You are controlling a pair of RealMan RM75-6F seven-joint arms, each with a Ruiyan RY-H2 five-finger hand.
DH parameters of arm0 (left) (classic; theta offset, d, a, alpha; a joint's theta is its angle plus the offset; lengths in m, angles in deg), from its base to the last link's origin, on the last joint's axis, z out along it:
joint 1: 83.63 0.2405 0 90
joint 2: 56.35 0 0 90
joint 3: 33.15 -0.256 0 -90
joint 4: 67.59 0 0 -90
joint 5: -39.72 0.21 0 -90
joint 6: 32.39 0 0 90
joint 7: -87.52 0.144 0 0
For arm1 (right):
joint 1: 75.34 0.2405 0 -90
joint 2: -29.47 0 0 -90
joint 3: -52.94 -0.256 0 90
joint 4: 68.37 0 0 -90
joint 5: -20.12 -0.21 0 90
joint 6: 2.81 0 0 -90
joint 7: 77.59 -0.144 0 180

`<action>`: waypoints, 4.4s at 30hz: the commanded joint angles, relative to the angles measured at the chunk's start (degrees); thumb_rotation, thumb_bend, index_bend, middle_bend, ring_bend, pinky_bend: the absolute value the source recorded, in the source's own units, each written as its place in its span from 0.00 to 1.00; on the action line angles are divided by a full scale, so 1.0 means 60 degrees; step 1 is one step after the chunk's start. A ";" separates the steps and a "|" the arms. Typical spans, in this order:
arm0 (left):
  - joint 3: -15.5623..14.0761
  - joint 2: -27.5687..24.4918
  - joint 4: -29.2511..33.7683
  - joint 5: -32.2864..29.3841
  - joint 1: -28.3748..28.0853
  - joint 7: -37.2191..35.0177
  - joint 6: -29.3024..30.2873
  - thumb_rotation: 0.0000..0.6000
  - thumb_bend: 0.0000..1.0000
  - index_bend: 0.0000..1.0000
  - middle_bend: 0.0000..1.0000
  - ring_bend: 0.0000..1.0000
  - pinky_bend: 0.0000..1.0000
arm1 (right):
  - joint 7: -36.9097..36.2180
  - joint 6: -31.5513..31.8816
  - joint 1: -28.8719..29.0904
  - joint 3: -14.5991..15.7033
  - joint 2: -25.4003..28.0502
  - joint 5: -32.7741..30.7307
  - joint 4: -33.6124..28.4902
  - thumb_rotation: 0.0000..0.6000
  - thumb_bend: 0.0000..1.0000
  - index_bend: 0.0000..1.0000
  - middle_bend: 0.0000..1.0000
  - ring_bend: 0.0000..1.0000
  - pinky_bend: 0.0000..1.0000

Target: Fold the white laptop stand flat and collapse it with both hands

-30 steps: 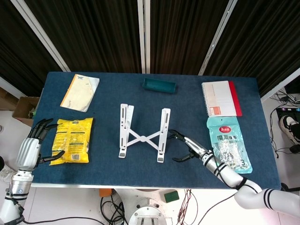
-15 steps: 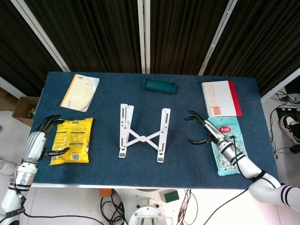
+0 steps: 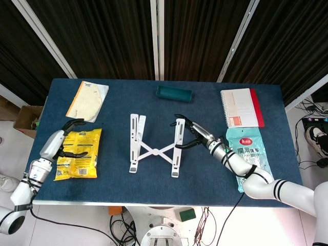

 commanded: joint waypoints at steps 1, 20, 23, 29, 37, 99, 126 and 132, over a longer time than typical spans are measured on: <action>-0.0022 0.0226 -0.0355 -0.0027 -0.0259 -0.0379 -0.0320 1.00 0.00 0.17 0.10 0.07 0.15 | -0.1623 0.0751 0.0023 0.0226 0.0028 0.0855 -0.0079 1.00 0.07 0.10 0.27 0.09 0.06; -0.0578 0.1287 -0.1388 0.1295 -0.1140 -0.0960 0.0099 1.00 0.00 0.15 0.09 0.07 0.15 | -0.1631 0.3537 -0.0332 0.2244 0.1198 0.3077 -0.2261 1.00 0.07 0.11 0.28 0.09 0.06; -0.0658 0.1335 -0.1396 0.1298 -0.1103 -0.0477 0.0225 1.00 0.00 0.15 0.09 0.07 0.15 | -0.1576 0.3554 -0.0348 0.2447 0.1021 0.3012 -0.2228 1.00 0.07 0.11 0.28 0.09 0.06; -0.0846 0.1302 -0.1306 0.1175 -0.0986 0.0234 0.0309 1.00 0.00 0.15 0.09 0.07 0.15 | -0.1632 0.3518 -0.0467 0.2581 0.0296 0.2477 -0.1726 1.00 0.07 0.11 0.28 0.09 0.06; -0.0967 0.1287 -0.1226 0.1006 -0.0842 0.0410 0.0477 1.00 0.00 0.15 0.09 0.07 0.15 | -0.1750 0.3476 -0.0723 0.2660 -0.0471 0.1867 -0.1245 1.00 0.11 0.11 0.28 0.09 0.06; -0.1269 0.3982 -0.2638 0.1642 -0.2041 -0.2966 0.1498 1.00 0.00 0.16 0.11 0.08 0.37 | -0.1742 0.4219 -0.1489 0.2891 0.0596 0.1831 -0.2018 1.00 0.17 0.11 0.28 0.09 0.07; -0.2026 0.4059 -0.2170 0.1579 -0.1679 -0.3610 0.1242 1.00 0.00 0.17 0.12 0.09 0.48 | -0.1566 0.4278 -0.1358 0.2593 0.1446 0.1902 -0.2552 1.00 0.17 0.11 0.28 0.09 0.07; -0.1656 0.4087 -0.2103 0.1174 -0.1481 -0.2737 0.1376 1.00 0.00 0.17 0.12 0.09 0.28 | -0.1630 0.4328 -0.1349 0.2586 0.1475 0.1961 -0.2570 1.00 0.17 0.11 0.28 0.09 0.07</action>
